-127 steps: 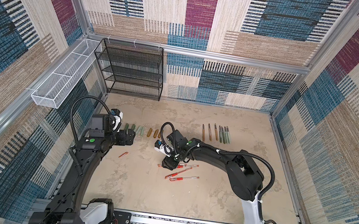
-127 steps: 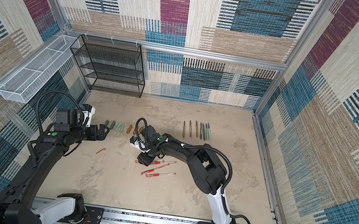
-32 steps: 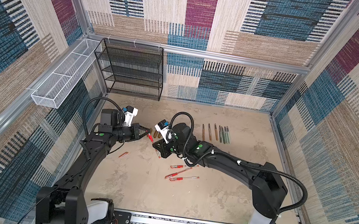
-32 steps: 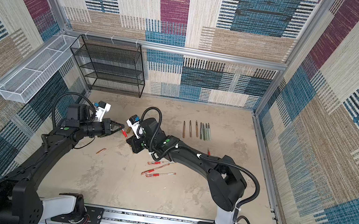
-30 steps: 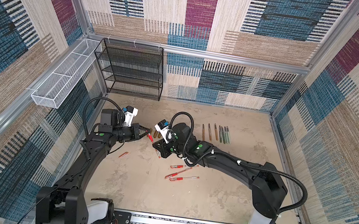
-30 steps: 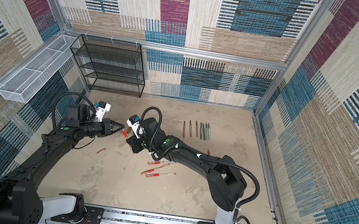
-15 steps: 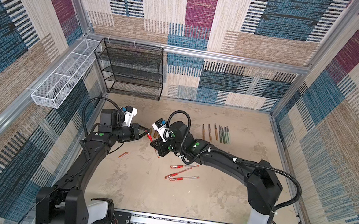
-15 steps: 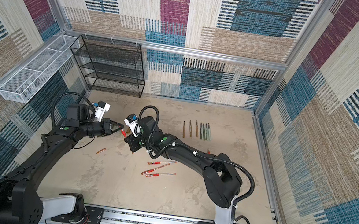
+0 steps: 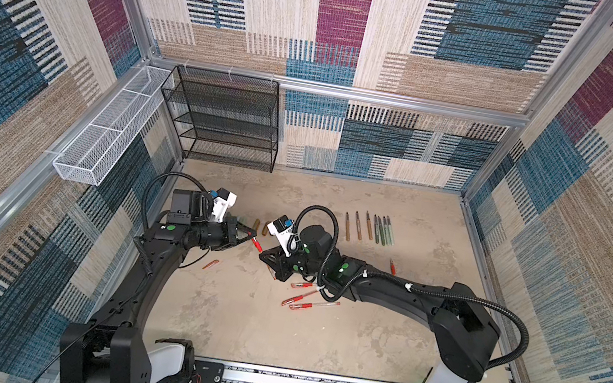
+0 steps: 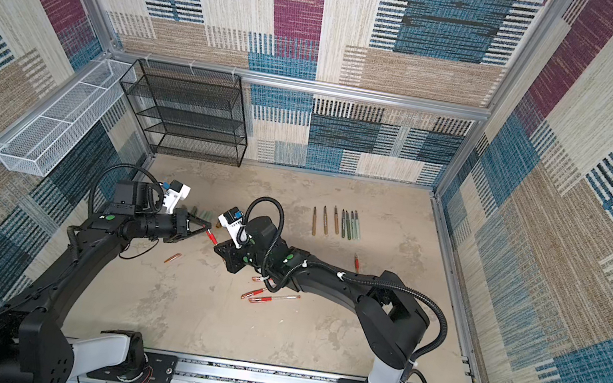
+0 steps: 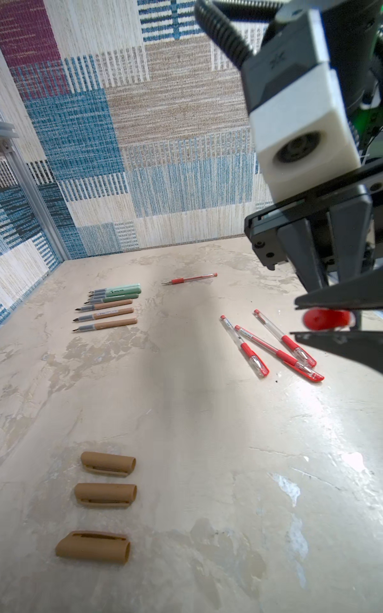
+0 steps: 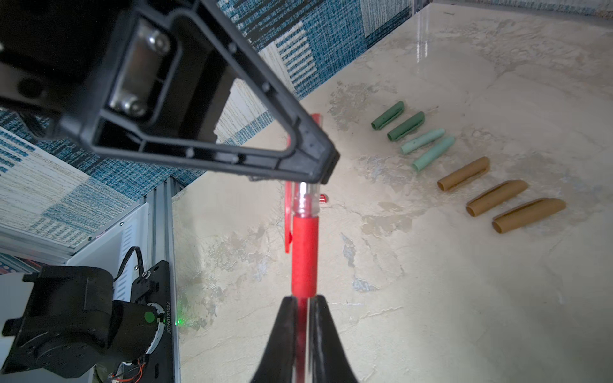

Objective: Open the pen caps
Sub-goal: 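Pull the red cap off with the left gripper while the right gripper holds the barrel, then set the red cap down with left gripper while right carries pen away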

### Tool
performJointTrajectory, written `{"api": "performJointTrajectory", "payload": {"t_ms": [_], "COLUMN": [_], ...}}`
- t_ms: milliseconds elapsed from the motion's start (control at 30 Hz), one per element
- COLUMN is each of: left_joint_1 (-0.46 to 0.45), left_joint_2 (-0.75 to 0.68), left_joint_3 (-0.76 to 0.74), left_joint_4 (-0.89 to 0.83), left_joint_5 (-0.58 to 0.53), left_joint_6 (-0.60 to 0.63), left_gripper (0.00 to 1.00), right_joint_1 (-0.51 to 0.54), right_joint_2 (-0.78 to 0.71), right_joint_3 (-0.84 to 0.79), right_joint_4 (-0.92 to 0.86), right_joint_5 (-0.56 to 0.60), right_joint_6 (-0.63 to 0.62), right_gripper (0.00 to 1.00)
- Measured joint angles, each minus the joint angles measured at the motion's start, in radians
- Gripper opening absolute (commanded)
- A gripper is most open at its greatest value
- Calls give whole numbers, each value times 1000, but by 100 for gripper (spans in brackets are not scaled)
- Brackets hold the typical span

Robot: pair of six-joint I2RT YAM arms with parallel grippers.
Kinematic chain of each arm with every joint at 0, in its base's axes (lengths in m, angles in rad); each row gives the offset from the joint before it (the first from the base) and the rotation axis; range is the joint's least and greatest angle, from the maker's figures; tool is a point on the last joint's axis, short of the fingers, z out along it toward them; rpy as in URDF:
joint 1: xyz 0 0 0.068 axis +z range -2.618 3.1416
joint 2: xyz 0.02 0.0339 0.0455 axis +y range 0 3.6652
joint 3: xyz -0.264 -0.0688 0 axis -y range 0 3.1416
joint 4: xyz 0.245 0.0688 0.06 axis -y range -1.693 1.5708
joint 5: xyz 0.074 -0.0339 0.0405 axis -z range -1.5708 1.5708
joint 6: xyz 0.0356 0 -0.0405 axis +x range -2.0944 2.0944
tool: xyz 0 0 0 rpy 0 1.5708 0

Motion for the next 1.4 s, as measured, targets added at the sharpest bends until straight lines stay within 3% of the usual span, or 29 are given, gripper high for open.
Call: {"api": "performJointTrajectory", "payload": {"t_ms": [133,433,800,1067,1400], "left_joint_1": [13,17,-50,-111,-121], "left_joint_2": [-3,-6,6,169,314], "left_joint_3": [17,45,23,-6,11], "left_joint_4": [71,48,-168,-279,-279], "left_joint_5": [-36,-95,-323,-476,-620], "left_joint_6": [4,66,441,585,631], "left_gripper": [0,0,0,0,0], "right_joint_1": [8,6,-119,-228,-319], "right_joint_2": [-3,-29,-246,-399,-521], "right_joint_3": [-47,-26,-140,-183,-246], "right_joint_4": [-111,-157,-244,-331,-394], "right_joint_5": [-1,39,164,192,212], "right_joint_6": [25,28,55,42,24], "right_gripper": [0,0,0,0,0]}}
